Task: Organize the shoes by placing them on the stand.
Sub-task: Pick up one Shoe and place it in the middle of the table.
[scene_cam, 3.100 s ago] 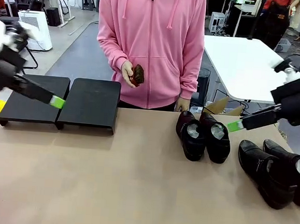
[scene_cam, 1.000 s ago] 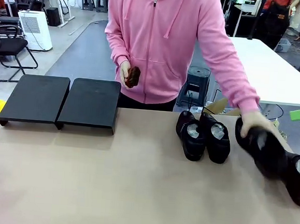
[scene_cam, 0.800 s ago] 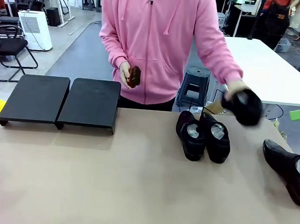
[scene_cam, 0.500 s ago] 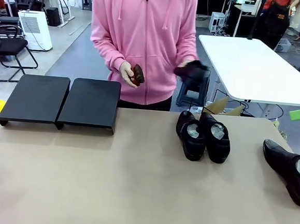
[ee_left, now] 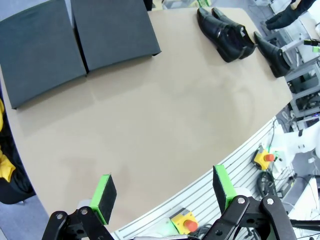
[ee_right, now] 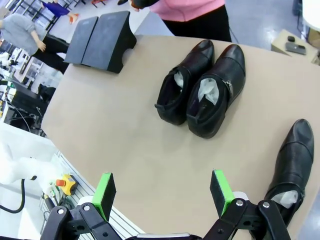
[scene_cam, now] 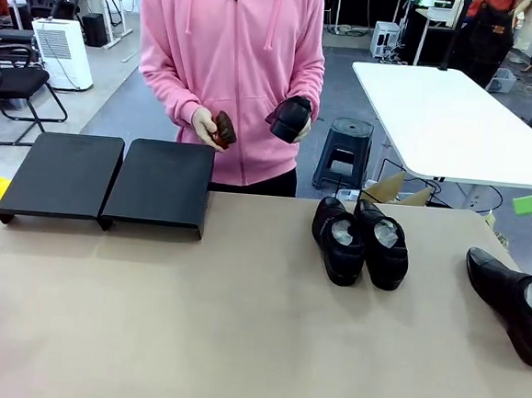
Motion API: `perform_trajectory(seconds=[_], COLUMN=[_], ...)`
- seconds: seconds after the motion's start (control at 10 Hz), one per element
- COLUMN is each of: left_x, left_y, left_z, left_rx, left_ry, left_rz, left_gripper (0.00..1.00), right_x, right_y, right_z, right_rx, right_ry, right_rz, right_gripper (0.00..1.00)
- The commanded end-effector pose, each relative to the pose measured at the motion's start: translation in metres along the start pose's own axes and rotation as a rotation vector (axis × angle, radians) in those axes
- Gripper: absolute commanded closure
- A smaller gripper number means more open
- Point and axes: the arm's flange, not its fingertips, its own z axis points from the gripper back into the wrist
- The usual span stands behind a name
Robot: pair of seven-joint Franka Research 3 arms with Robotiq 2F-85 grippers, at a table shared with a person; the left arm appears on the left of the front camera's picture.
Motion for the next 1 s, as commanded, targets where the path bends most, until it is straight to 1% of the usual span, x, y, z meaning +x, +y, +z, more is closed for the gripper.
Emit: perform_trajectory(seconds=[0.0, 0.1, 0.4, 0.5, 0.6, 0.7, 0.8, 0.9], left_x=[0.0, 0.0, 0.0, 0.0, 0.0, 0.0, 0.0, 0.0], left_y=[0.0, 0.0, 0.0, 0.0, 0.0, 0.0, 0.0, 0.0], left_z=[0.002, 0.002, 0.002, 0.002, 0.002, 0.002, 0.002, 0.002], left_rx=[-0.014, -0.014, -0.014, -0.014, -0.014, -0.014, -0.014, -0.014], left_ry=[-0.002, -0.002, -0.002, -0.002, -0.002, -0.002, -0.002, -0.002], left_rz=[-0.015, -0.015, -0.015, -0.015, -0.015, -0.015, -0.015, -0.015], left_gripper=[0.0, 0.0, 0.0, 0.0, 0.0, 0.0, 0.0, 0.0], right_x=[0.001, 0.0, 0.004, 0.007, 0.009, 0.015, 0.025, 0.037], right_y=[0.0, 0.0, 0.011, 0.017, 0.024, 0.033, 0.042, 0.048], right_z=[-0.003, -0.004, -0.011, -0.018, -0.029, -0.047, -0.071, -0.092], right_rx=[0.007, -0.022, -0.103, -0.167, -0.238, -0.293, -0.336, -0.375], right_ry=[0.009, 0.026, 0.026, 0.031, 0.024, 0.04, 0.059, 0.047], right_rz=[0.005, -0.005, -0.006, -0.017, -0.032, -0.039, -0.033, -0.037], right_gripper=[0.0, 0.0, 0.0, 0.0, 0.0, 0.0, 0.0, 0.0])
